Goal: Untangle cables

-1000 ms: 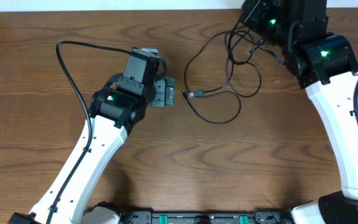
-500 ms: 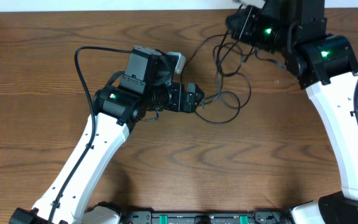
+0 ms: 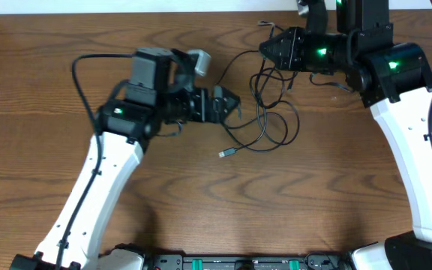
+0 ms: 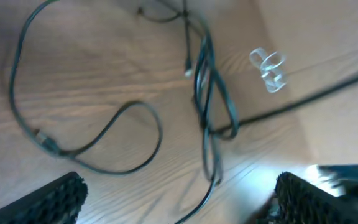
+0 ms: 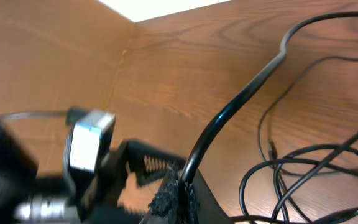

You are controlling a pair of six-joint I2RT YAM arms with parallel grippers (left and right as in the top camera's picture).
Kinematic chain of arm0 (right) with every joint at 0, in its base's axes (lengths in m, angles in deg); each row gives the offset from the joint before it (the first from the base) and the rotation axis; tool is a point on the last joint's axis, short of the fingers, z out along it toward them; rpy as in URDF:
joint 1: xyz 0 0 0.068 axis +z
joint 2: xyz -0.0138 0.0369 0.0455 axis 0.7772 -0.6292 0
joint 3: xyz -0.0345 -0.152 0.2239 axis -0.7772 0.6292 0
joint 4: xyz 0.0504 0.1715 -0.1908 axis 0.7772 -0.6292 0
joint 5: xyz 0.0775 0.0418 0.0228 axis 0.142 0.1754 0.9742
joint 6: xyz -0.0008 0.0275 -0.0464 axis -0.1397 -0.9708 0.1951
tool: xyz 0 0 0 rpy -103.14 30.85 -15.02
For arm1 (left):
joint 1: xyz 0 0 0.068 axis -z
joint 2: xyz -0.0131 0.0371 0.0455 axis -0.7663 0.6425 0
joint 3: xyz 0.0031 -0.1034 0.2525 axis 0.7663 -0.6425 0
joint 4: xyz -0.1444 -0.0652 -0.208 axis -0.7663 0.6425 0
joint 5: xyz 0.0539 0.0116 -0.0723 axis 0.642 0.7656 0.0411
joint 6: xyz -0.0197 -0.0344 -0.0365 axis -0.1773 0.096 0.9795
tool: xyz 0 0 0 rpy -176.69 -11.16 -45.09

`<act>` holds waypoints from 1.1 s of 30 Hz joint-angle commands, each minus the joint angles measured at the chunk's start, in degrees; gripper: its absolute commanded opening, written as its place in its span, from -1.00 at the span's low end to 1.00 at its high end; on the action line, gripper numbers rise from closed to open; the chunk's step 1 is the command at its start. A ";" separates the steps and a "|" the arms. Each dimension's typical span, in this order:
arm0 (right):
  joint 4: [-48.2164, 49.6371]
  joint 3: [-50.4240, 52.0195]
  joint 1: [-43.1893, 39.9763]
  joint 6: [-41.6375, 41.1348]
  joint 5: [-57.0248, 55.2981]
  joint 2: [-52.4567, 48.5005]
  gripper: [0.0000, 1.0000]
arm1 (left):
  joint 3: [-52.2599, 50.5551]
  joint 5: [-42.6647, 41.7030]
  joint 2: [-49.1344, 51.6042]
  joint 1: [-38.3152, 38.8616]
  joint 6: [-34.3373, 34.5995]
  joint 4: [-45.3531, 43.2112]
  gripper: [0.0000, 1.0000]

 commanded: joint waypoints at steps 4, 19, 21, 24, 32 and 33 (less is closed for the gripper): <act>1.51 -0.39 -0.20 7.06 12.24 2.62 -0.98 | 0.07 -19.08 0.37 -3.17 1.40 -1.90 0.95; 1.95 -0.39 3.02 8.57 16.11 2.62 -0.98 | 0.07 -9.64 1.01 -2.49 3.41 -0.11 0.96; 2.05 -0.39 3.69 8.70 16.09 2.62 -0.98 | 0.07 -7.21 1.18 -2.49 5.20 0.52 0.95; 2.10 -0.39 4.63 9.64 16.09 2.62 -0.98 | 0.07 -6.34 1.29 -2.49 6.99 0.57 0.95; 2.10 -0.39 5.88 10.29 16.09 2.62 -0.98 | 0.07 -2.10 1.60 -2.49 12.11 0.68 0.96; 2.12 -0.39 5.90 10.29 16.09 2.62 -0.98 | 0.07 -2.10 1.60 -2.49 12.11 0.70 0.96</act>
